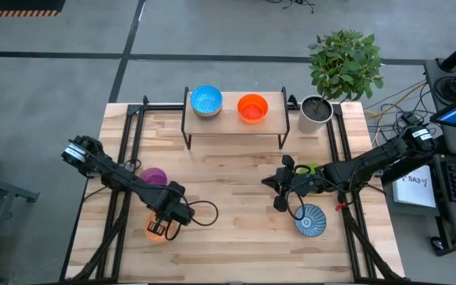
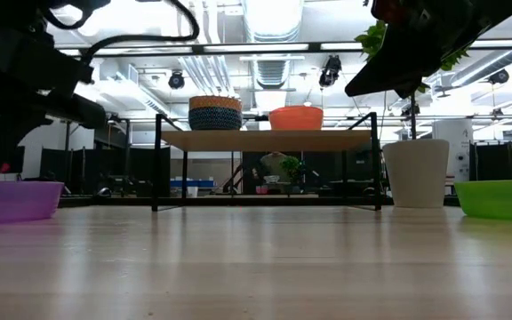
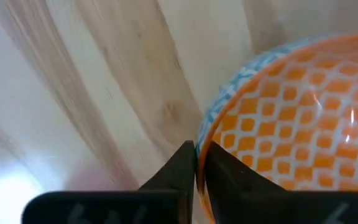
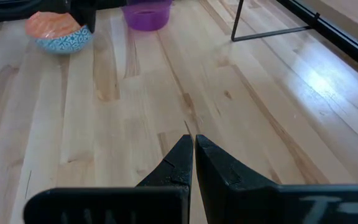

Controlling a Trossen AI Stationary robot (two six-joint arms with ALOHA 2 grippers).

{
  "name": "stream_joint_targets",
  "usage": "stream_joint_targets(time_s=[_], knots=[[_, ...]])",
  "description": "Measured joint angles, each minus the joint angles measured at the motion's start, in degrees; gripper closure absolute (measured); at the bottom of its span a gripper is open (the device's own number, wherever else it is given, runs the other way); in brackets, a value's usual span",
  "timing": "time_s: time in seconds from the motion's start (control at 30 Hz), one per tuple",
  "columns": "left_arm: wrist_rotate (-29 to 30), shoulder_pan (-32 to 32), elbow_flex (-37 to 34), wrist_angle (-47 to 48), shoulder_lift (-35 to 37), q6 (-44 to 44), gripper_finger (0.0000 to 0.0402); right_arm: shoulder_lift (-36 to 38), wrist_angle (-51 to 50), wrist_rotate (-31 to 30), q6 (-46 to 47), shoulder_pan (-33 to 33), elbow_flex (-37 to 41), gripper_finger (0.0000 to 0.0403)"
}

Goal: Place and stack bowls onto a shelf
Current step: Stack the patterned orange bowl on top of the patterned light blue bowl on the shelf

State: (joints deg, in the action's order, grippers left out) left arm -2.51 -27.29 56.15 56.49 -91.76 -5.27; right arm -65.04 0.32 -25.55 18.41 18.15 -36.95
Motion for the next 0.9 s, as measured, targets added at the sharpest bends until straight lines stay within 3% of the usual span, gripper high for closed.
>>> stream_joint_targets(time_s=[0.27, 0.43, 0.57, 0.67, 0.8, 0.9], knots=[[-1.91, 0.77, 2.66, -0.5, 2.85, 1.25, 0.0397, 0.0, -0.02, 0.2, 0.12, 0.0, 0.0, 0.0394], [-2.07, 5.64, 6.35, -0.42, 8.47, 1.45, 0.0399, 0.0, -0.02, 0.51, 0.17, 0.0, 0.0, 0.0394], [-0.67, 13.3, 10.87, -0.01, 13.54, 0.07, 0.0399, 0.0, -0.03, 0.53, 0.2, 0.0, 0.0, 0.0394], [4.4, 20.99, 15.97, 1.07, 16.16, -2.1, 0.04, 0.0, -0.02, 0.53, 0.21, -0.01, 0.0, 0.0394], [10.69, 32.15, 24.91, 1.96, 17.65, -4.48, 0.04, 0.0, -0.02, 0.53, 0.18, -0.02, 0.0, 0.0394], [11.66, 40.25, 31.7, 2.05, 17.19, -4.01, 0.04, 0.0, -0.03, 0.52, 0.12, 0.0, 0.0, 0.0394]])
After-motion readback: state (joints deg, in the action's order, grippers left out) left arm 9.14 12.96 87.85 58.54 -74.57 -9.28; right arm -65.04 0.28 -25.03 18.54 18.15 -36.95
